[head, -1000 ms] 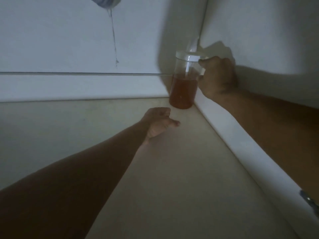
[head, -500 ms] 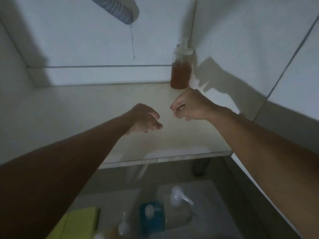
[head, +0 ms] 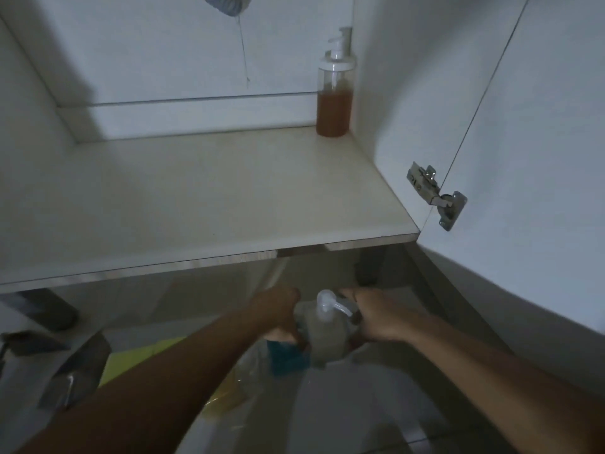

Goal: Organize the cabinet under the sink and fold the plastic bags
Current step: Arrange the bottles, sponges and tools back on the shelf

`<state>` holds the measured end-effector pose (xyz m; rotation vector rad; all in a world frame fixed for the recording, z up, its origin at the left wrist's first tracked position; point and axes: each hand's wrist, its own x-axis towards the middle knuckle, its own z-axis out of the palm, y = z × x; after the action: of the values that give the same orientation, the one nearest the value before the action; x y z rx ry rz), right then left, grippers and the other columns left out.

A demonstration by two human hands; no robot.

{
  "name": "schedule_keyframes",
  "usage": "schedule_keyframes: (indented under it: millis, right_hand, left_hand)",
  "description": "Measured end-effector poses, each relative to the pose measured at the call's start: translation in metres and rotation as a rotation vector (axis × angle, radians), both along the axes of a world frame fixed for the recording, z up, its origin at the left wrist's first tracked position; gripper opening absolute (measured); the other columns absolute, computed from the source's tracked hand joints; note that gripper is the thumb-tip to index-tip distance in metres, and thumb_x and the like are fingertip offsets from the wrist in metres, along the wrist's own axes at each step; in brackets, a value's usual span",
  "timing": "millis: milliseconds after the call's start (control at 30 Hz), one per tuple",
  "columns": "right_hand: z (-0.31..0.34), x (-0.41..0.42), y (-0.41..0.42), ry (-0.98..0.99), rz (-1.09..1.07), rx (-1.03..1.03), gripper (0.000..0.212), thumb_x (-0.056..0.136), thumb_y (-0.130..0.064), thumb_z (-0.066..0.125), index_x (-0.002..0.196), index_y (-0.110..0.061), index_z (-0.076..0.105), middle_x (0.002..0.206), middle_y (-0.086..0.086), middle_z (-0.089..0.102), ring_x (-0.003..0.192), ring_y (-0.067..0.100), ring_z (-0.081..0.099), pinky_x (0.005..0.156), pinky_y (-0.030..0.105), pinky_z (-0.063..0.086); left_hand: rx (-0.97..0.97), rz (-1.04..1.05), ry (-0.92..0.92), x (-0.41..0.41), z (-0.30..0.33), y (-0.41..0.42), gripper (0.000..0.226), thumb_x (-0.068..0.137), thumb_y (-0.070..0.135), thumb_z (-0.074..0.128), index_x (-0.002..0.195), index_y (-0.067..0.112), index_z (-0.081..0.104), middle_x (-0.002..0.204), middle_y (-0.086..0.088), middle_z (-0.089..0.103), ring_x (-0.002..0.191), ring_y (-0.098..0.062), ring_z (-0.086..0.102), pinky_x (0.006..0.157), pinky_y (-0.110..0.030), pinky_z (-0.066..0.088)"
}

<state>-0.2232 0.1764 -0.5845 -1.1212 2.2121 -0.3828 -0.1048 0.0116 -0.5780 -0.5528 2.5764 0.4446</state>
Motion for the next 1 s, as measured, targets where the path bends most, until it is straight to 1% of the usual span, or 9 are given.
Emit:
schedule_keyframes:
  millis: [67, 167, 333, 400, 533, 667, 800, 900, 1000]
  right_hand:
    - [-0.017, 0.003, -0.001, -0.058, -0.049, -0.063, 0.073, 0.059, -0.028, 0.087, 0.121, -0.044, 0.053, 0.104, -0.013, 0.066, 0.093, 0.011, 0.065, 0.076, 0.028, 0.055]
    - [-0.024, 0.008, 0.000, -0.045, -0.091, -0.098, 0.057, 0.058, -0.029, 0.086, 0.108, -0.035, 0.058, 0.093, -0.012, 0.066, 0.082, 0.009, 0.065, 0.073, 0.034, 0.057]
    - [0.010, 0.009, 0.010, -0.016, -0.087, -0.160, 0.049, 0.058, -0.025, 0.087, 0.101, -0.025, 0.064, 0.084, -0.016, 0.067, 0.075, 0.002, 0.065, 0.059, 0.015, 0.049]
    - [0.039, 0.007, 0.015, 0.006, -0.076, -0.171, 0.050, 0.058, -0.028, 0.087, 0.102, -0.024, 0.064, 0.088, -0.011, 0.068, 0.078, 0.009, 0.067, 0.063, 0.021, 0.054]
    - [0.107, 0.003, 0.010, 0.055, -0.038, -0.234, 0.067, 0.052, -0.038, 0.089, 0.113, -0.023, 0.065, 0.105, -0.009, 0.070, 0.086, 0.009, 0.068, 0.078, 0.038, 0.059]
    - [0.167, -0.009, -0.011, 0.020, -0.049, -0.251, 0.067, 0.063, -0.020, 0.090, 0.123, -0.017, 0.062, 0.122, -0.008, 0.063, 0.077, 0.014, 0.072, 0.071, 0.031, 0.060]
    - [0.200, -0.045, -0.051, -0.061, -0.072, -0.267, 0.082, 0.066, -0.005, 0.087, 0.138, -0.009, 0.049, 0.134, 0.002, 0.054, 0.096, 0.021, 0.069, 0.074, 0.039, 0.062]
    - [0.212, -0.079, -0.087, -0.070, -0.129, -0.267, 0.085, 0.066, 0.004, 0.085, 0.140, -0.003, 0.043, 0.129, 0.009, 0.054, 0.093, 0.028, 0.069, 0.074, 0.044, 0.061]
    - [0.217, -0.115, -0.121, -0.082, -0.180, -0.266, 0.087, 0.067, 0.010, 0.081, 0.142, -0.007, 0.041, 0.122, 0.005, 0.055, 0.094, 0.031, 0.069, 0.072, 0.045, 0.061]
  left_hand:
    - [-0.047, -0.008, 0.040, -0.003, -0.007, 0.009, 0.084, 0.063, 0.049, 0.083, 0.133, 0.019, 0.048, 0.130, -0.003, 0.057, 0.113, -0.024, 0.056, 0.096, -0.039, 0.050]
    - [-0.025, -0.003, 0.088, -0.003, -0.011, 0.020, 0.073, 0.065, 0.043, 0.083, 0.128, 0.021, 0.053, 0.125, -0.001, 0.060, 0.111, -0.023, 0.058, 0.094, -0.038, 0.051]
    - [0.036, -0.013, 0.173, 0.003, 0.009, 0.021, 0.079, 0.065, 0.043, 0.083, 0.133, 0.024, 0.047, 0.127, 0.001, 0.056, 0.113, -0.020, 0.055, 0.094, -0.033, 0.049]
    - [0.103, -0.038, 0.220, 0.002, 0.038, 0.018, 0.075, 0.066, 0.038, 0.084, 0.131, 0.024, 0.049, 0.125, 0.001, 0.058, 0.112, -0.018, 0.056, 0.095, -0.030, 0.048]
    - [0.143, -0.078, 0.304, -0.001, 0.107, 0.008, 0.076, 0.062, 0.038, 0.086, 0.128, 0.020, 0.052, 0.121, 0.003, 0.058, 0.107, -0.018, 0.058, 0.096, -0.035, 0.049]
    - [0.143, -0.049, 0.385, -0.016, 0.158, -0.016, 0.070, 0.056, 0.039, 0.088, 0.116, 0.018, 0.060, 0.104, 0.005, 0.063, 0.095, -0.014, 0.063, 0.089, -0.036, 0.053]
    - [0.204, 0.046, 0.477, -0.051, 0.185, -0.047, 0.065, 0.058, 0.033, 0.089, 0.114, 0.018, 0.059, 0.106, 0.005, 0.063, 0.093, -0.011, 0.062, 0.077, -0.026, 0.050]
    - [0.295, 0.155, 0.545, -0.089, 0.190, -0.073, 0.071, 0.061, 0.021, 0.088, 0.124, 0.014, 0.057, 0.114, -0.001, 0.063, 0.098, -0.017, 0.062, 0.077, -0.027, 0.053]
    - [0.370, 0.289, 0.580, -0.134, 0.187, -0.098, 0.075, 0.064, 0.012, 0.087, 0.131, 0.011, 0.052, 0.123, -0.005, 0.058, 0.105, -0.025, 0.061, 0.081, -0.033, 0.056]
